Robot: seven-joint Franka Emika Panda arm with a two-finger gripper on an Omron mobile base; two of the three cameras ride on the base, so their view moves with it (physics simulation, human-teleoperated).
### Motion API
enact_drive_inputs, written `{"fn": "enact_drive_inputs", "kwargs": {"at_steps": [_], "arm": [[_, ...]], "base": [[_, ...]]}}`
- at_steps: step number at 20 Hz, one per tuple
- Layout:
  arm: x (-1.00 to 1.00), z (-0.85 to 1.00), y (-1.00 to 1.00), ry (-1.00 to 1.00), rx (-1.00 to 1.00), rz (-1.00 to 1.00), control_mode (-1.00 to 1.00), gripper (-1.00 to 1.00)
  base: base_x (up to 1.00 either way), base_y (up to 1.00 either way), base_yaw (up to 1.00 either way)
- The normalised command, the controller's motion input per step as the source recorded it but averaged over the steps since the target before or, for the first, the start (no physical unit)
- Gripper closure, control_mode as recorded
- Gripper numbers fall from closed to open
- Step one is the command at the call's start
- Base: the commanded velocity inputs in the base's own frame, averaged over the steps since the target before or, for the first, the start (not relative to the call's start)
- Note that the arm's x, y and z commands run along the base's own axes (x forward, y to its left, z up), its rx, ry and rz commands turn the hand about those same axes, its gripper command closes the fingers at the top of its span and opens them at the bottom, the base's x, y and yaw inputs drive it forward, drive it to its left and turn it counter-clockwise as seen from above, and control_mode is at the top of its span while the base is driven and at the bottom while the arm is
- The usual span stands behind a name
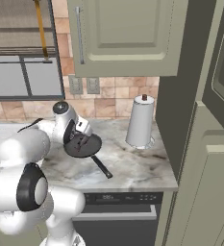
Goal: Retrieve the pan from the cabinet, then place the raw meat into the pan to avoid contamination.
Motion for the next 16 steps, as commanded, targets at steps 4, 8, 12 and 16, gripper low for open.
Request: {"fn": "enact_drive_inputs", "kwargs": {"at_steps": [4, 8, 12, 16], "arm": [[-0.60, 0.42, 0.09, -0.08, -0.01, 0.00, -1.00, -1.00], [-0.63, 0.41, 0.17, -0.12, -0.04, -0.01, -1.00, -1.00], [-0.59, 0.40, 0.20, -0.12, -0.06, -0.01, -1.00, -1.00], [-0.57, 0.39, 0.23, -0.13, -0.07, -0.01, -1.00, -1.00]], "base": [[0.00, 0.00, 0.00], [0.00, 0.00, 0.00], [0.00, 0.00, 0.00], [0.00, 0.00, 0.00]]}}
